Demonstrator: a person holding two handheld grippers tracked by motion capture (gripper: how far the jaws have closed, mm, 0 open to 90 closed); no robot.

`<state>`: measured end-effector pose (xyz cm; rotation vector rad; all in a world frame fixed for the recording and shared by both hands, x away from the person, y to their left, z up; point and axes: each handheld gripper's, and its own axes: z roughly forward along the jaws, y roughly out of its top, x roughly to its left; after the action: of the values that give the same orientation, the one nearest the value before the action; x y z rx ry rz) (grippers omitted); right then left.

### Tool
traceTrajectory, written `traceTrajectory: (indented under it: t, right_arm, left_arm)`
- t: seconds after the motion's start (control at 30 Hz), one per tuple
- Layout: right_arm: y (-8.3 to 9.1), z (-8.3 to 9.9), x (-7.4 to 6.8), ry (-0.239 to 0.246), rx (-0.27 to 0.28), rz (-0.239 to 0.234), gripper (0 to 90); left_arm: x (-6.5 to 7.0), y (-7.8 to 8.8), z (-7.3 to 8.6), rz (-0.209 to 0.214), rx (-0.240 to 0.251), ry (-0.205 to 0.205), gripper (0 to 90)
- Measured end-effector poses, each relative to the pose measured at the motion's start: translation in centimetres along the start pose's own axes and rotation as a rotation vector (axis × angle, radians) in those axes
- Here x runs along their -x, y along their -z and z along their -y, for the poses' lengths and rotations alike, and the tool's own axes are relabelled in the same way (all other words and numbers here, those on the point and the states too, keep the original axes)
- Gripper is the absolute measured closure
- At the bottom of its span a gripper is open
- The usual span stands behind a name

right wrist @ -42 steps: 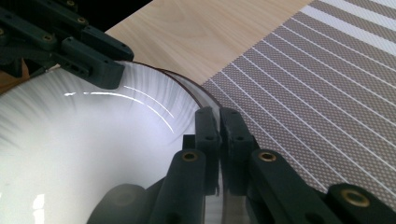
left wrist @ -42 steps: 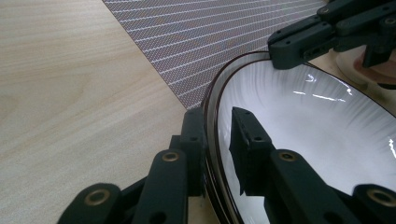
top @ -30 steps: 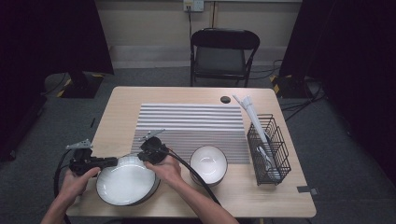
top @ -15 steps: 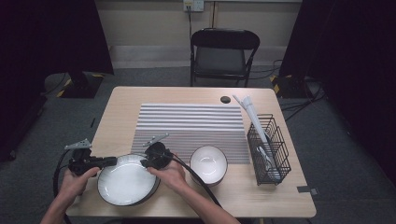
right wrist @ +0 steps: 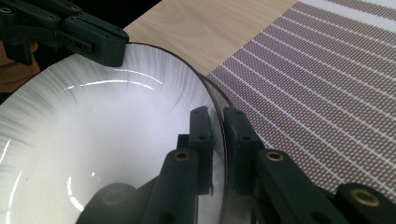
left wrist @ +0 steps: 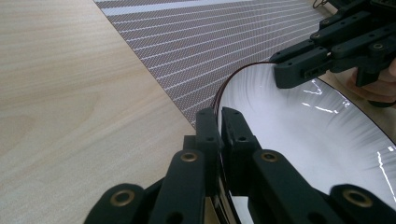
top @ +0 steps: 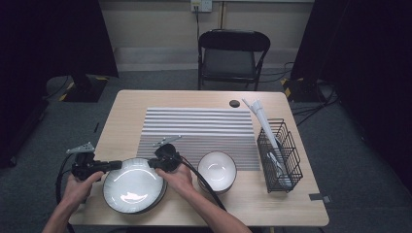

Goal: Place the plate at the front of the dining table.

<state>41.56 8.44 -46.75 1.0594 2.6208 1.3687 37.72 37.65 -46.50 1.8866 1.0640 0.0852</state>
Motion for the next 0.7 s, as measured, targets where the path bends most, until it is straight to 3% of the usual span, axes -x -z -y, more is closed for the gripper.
traceTrajectory:
  t: [0.2, 0.47, 0.53, 0.63, 0.7]
  right_arm:
    - [0.6, -0.6, 0.4, -0.007, 0.028, 0.003, 85.4]
    - [1.2, -1.2, 0.5, 0.016, 0.042, 0.013, 86.5]
    - [1.3, -1.6, 0.5, 0.029, 0.043, 0.023, 86.8]
    - [1.5, -2.2, 0.5, 0.035, 0.057, 0.027, 87.0]
    - [1.5, -2.5, 0.4, 0.043, 0.058, 0.032, 87.1]
  left_arm:
    - [-0.2, -0.2, -0.4, 0.016, 0.012, -0.004, 87.0]
    - [-0.2, -0.5, -1.3, -0.004, 0.001, -0.020, 86.8]
    - [-0.4, -0.5, -1.6, -0.004, 0.012, -0.022, 86.5]
    - [-0.8, -0.3, -1.8, 0.016, 0.066, 0.003, 85.5]
    - [-0.9, -0.3, -1.9, 0.011, 0.056, 0.005, 85.7]
